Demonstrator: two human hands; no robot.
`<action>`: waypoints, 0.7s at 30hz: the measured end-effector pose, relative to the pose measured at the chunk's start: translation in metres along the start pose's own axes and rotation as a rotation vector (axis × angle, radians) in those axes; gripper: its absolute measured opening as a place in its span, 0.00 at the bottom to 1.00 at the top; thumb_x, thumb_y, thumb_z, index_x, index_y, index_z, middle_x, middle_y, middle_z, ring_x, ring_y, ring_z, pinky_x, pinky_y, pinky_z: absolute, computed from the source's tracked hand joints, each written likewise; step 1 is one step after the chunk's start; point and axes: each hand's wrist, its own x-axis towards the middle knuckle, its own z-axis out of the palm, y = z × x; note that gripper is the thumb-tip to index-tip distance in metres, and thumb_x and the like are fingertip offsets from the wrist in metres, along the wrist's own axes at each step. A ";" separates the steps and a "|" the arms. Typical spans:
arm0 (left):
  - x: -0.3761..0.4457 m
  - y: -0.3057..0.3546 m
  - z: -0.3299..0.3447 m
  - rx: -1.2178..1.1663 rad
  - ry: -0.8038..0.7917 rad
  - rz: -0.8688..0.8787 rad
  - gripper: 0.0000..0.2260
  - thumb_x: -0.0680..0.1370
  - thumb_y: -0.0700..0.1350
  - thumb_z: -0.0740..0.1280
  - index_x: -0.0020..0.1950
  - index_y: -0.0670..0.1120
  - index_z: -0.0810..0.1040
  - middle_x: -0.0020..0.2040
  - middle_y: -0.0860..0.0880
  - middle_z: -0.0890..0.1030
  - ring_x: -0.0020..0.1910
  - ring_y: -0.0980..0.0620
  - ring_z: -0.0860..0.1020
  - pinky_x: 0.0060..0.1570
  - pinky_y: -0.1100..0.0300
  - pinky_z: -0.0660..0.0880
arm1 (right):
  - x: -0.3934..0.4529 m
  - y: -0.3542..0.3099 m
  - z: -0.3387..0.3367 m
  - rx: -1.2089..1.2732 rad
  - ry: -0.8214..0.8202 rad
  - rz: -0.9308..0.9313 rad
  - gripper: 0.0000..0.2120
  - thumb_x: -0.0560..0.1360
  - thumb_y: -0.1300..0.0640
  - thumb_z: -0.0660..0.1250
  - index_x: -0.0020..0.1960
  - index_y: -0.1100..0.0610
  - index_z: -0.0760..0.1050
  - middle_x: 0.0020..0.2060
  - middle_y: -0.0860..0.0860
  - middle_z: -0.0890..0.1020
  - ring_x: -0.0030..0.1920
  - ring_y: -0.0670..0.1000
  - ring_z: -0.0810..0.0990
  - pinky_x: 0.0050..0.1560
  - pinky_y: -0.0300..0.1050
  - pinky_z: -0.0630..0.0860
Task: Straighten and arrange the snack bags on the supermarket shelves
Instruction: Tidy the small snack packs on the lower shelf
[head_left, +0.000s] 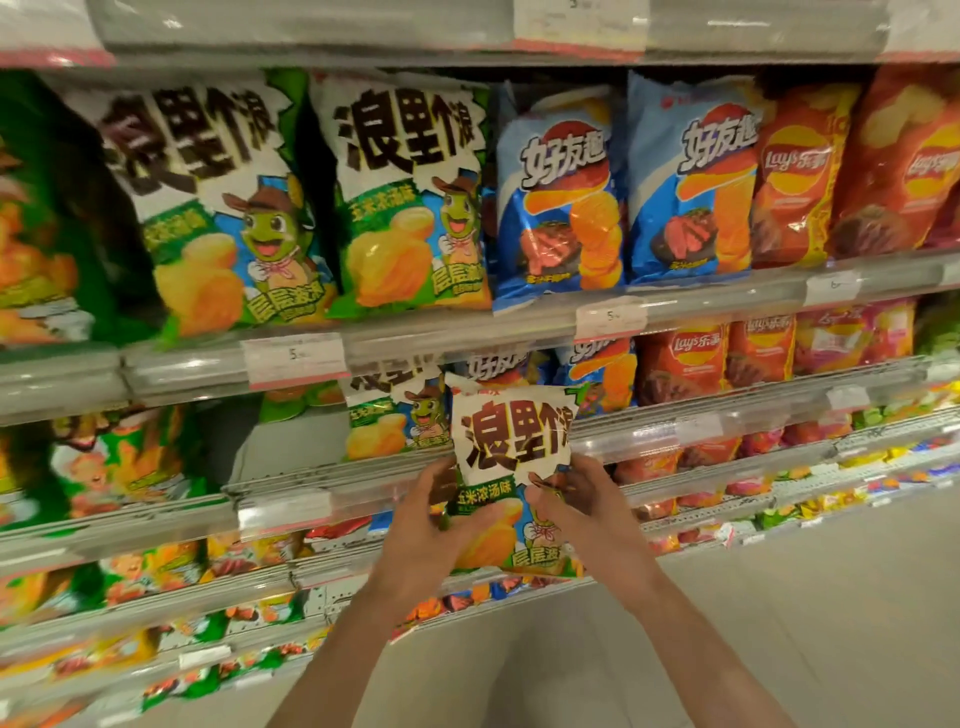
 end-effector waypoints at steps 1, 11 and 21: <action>-0.004 -0.002 -0.013 -0.001 0.015 -0.005 0.37 0.61 0.70 0.78 0.67 0.62 0.73 0.57 0.66 0.82 0.56 0.66 0.80 0.51 0.66 0.80 | -0.003 -0.001 0.014 0.005 -0.011 -0.005 0.22 0.74 0.51 0.78 0.65 0.45 0.76 0.54 0.44 0.86 0.59 0.45 0.83 0.55 0.43 0.82; -0.044 -0.025 -0.126 -0.012 0.215 -0.038 0.27 0.68 0.63 0.76 0.65 0.60 0.76 0.55 0.65 0.83 0.56 0.63 0.82 0.47 0.61 0.83 | -0.013 -0.014 0.132 0.011 -0.122 0.011 0.22 0.76 0.55 0.76 0.68 0.49 0.75 0.55 0.45 0.87 0.59 0.44 0.84 0.51 0.35 0.80; -0.037 -0.033 -0.207 0.011 0.423 -0.033 0.34 0.68 0.64 0.76 0.71 0.54 0.74 0.57 0.61 0.83 0.57 0.59 0.81 0.48 0.61 0.82 | -0.009 -0.001 0.153 -0.043 -0.102 0.058 0.08 0.79 0.60 0.71 0.57 0.51 0.81 0.53 0.49 0.86 0.56 0.49 0.84 0.59 0.43 0.78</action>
